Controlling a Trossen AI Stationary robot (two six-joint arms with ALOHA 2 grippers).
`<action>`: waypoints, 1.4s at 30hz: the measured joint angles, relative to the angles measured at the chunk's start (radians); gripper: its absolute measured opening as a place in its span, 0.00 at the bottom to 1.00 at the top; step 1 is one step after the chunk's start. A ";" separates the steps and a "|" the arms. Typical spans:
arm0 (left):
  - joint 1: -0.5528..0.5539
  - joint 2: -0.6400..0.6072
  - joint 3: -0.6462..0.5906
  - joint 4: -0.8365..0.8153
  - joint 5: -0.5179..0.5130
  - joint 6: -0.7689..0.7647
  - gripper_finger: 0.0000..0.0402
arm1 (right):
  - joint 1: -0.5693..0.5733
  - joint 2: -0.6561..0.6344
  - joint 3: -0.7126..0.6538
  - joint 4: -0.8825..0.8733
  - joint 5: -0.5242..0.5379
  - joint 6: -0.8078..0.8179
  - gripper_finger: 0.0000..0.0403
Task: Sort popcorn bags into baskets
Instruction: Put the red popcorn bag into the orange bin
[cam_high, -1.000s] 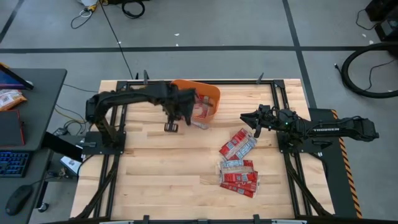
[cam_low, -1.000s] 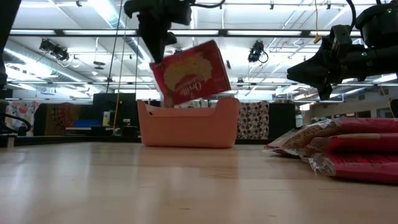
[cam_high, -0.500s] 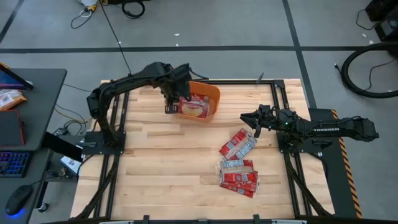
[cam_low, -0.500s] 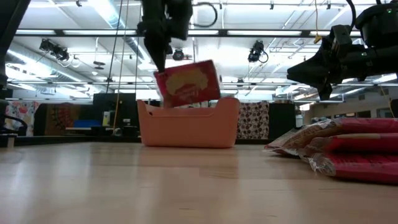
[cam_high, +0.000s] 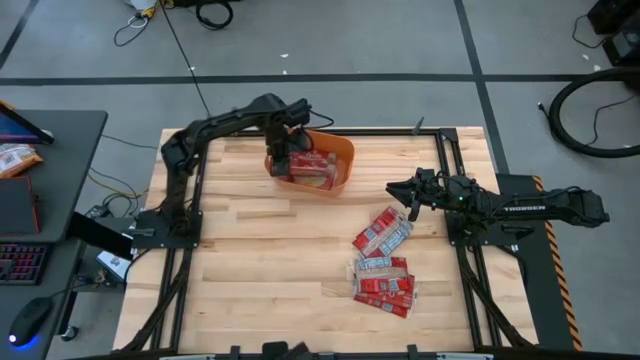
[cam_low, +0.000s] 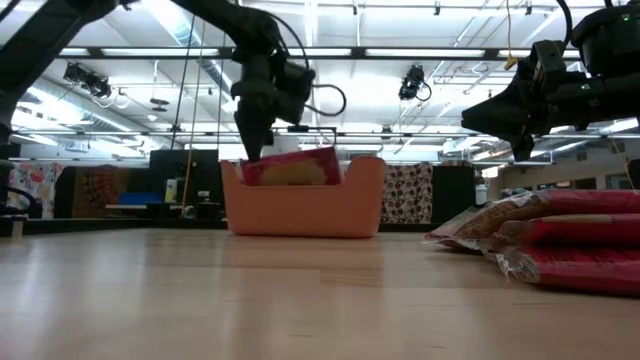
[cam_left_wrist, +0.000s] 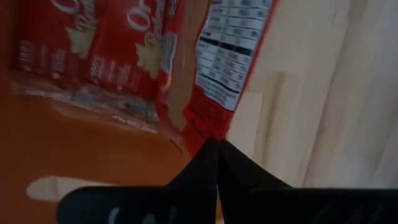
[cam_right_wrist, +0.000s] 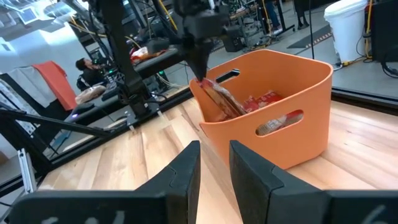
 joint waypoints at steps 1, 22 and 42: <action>0.006 0.011 0.000 0.000 0.001 0.015 0.00 | 0.000 0.000 0.000 0.000 0.000 0.000 0.22; -0.109 -0.005 0.057 0.264 -0.304 0.033 0.29 | 0.000 0.000 0.000 0.000 0.000 0.000 0.22; -0.576 0.087 0.054 0.720 -0.305 -0.096 0.29 | 0.000 0.000 0.000 0.000 0.000 0.000 0.22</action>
